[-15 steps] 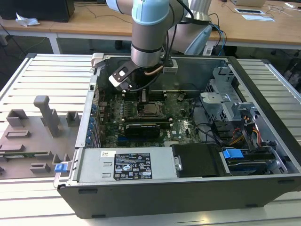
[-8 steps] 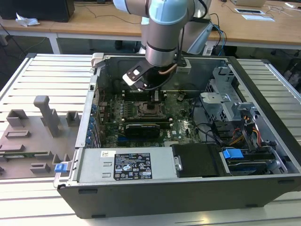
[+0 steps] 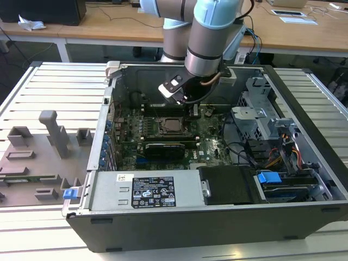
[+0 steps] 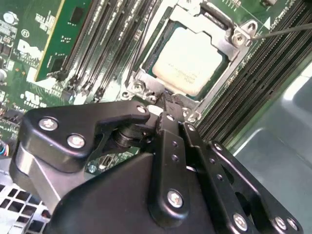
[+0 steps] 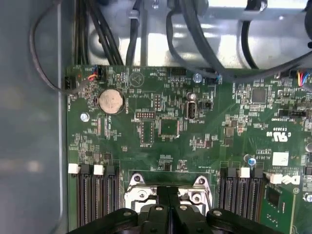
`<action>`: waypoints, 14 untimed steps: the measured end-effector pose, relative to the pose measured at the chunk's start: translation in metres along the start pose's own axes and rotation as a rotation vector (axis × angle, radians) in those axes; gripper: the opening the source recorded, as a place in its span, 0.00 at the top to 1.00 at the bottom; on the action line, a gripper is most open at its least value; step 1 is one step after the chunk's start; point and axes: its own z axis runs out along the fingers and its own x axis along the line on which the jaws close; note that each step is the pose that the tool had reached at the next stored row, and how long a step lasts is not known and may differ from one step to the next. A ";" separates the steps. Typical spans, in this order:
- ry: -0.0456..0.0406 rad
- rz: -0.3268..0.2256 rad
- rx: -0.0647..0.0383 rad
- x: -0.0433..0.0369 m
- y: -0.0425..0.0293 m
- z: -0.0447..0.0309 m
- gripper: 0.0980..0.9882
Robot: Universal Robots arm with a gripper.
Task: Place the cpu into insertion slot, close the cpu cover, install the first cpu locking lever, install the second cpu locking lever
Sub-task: 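Close the cpu cover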
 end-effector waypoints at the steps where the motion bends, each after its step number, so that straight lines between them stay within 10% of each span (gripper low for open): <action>1: 0.0000 0.000 0.000 0.0000 -0.0001 -0.0016 0.99; 14: -0.0001 0.000 0.000 0.0005 -0.0011 -0.0175 0.99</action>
